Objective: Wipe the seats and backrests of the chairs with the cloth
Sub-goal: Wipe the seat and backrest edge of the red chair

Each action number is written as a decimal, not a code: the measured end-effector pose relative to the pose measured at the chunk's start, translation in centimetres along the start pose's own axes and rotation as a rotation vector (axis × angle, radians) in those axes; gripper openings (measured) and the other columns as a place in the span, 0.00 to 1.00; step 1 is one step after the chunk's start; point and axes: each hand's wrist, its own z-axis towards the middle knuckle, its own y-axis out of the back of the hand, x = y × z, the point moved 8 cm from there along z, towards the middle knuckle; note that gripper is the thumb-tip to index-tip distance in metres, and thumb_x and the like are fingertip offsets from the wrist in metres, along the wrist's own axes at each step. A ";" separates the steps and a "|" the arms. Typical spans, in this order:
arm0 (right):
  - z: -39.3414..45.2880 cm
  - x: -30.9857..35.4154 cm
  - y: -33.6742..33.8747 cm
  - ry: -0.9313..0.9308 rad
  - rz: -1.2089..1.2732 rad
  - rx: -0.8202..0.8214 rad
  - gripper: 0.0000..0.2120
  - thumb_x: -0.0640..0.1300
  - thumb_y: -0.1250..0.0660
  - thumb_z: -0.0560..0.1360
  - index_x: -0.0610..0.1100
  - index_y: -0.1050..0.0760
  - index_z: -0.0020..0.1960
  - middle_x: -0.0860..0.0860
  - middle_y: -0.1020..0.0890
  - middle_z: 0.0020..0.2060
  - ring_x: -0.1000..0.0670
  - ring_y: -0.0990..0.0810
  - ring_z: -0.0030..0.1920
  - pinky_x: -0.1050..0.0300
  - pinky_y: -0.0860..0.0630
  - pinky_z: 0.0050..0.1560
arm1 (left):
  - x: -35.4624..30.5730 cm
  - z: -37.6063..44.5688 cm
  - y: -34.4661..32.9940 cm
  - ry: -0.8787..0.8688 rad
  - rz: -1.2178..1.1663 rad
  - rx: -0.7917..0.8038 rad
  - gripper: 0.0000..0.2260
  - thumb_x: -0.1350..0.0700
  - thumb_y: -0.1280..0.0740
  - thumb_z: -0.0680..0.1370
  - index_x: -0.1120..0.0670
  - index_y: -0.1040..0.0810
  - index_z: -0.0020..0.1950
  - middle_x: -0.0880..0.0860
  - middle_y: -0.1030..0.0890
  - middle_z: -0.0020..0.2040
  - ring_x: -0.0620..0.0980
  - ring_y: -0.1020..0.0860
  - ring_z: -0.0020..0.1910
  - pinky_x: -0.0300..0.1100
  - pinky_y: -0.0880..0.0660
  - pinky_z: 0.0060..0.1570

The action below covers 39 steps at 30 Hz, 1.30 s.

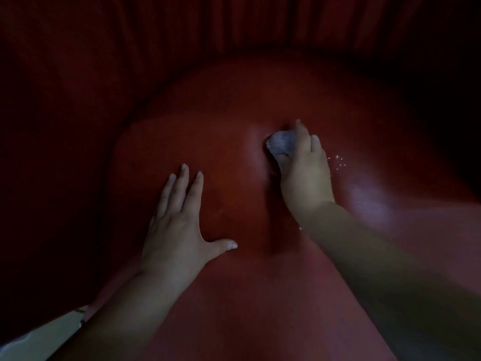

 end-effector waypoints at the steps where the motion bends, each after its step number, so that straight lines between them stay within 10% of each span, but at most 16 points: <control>1: -0.4 0.5 -0.4 -0.029 -0.019 0.018 0.29 0.36 0.38 0.78 0.43 0.43 0.76 0.42 0.30 0.63 0.41 0.29 0.61 0.53 0.35 0.61 | 0.0 0.0 0.0 0.000 -0.001 -0.003 0.60 0.30 0.27 0.58 0.44 0.58 0.79 0.38 0.68 0.75 0.39 0.66 0.74 0.45 0.51 0.73; 6: -7.2 7.5 -2.7 0.477 -0.018 0.260 0.27 0.37 0.35 0.74 0.43 0.34 0.72 0.42 0.26 0.53 0.40 0.24 0.50 0.47 0.26 0.50 | 0.4 -0.6 0.0 0.051 -0.008 -0.026 0.61 0.33 0.24 0.58 0.46 0.56 0.80 0.45 0.61 0.80 0.44 0.61 0.78 0.45 0.52 0.74; 12: -1.5 4.2 -1.4 0.126 -0.015 0.037 0.26 0.32 0.42 0.74 0.47 0.32 0.70 0.42 0.28 0.56 0.40 0.26 0.54 0.47 0.27 0.54 | 1.0 -1.5 -0.2 0.071 -0.027 -0.046 0.62 0.33 0.24 0.58 0.48 0.57 0.80 0.47 0.60 0.80 0.41 0.63 0.76 0.39 0.58 0.72; 18: -10.2 7.3 -3.4 0.728 -0.029 0.394 0.19 0.42 0.34 0.75 0.46 0.26 0.66 0.44 0.26 0.45 0.42 0.25 0.44 0.47 0.25 0.41 | 1.4 -2.0 -0.3 0.069 -0.021 -0.028 0.62 0.34 0.24 0.58 0.51 0.56 0.80 0.48 0.61 0.80 0.44 0.61 0.77 0.41 0.56 0.74; 24: -3.9 4.1 -1.1 0.292 -0.016 0.063 0.22 0.35 0.37 0.74 0.47 0.25 0.66 0.41 0.26 0.48 0.39 0.24 0.46 0.46 0.23 0.47 | 1.6 -2.7 -0.6 0.069 -0.015 0.001 0.61 0.31 0.26 0.59 0.48 0.60 0.80 0.44 0.66 0.79 0.42 0.65 0.76 0.44 0.55 0.75; 29: -11.0 6.2 -1.4 0.574 0.005 0.229 0.18 0.43 0.34 0.75 0.47 0.24 0.65 0.45 0.27 0.41 0.44 0.24 0.39 0.52 0.25 0.35 | 1.1 -2.7 -0.6 0.071 0.012 -0.016 0.60 0.33 0.25 0.60 0.49 0.58 0.80 0.47 0.62 0.80 0.42 0.64 0.76 0.40 0.58 0.73; 39: -10.0 -2.4 3.0 0.325 -0.122 0.062 0.21 0.38 0.30 0.73 0.46 0.24 0.65 0.45 0.26 0.42 0.45 0.25 0.37 0.56 0.26 0.30 | -4.7 -1.6 -1.6 -0.056 -0.019 -0.027 0.57 0.31 0.27 0.62 0.48 0.57 0.80 0.45 0.64 0.79 0.40 0.67 0.74 0.42 0.58 0.71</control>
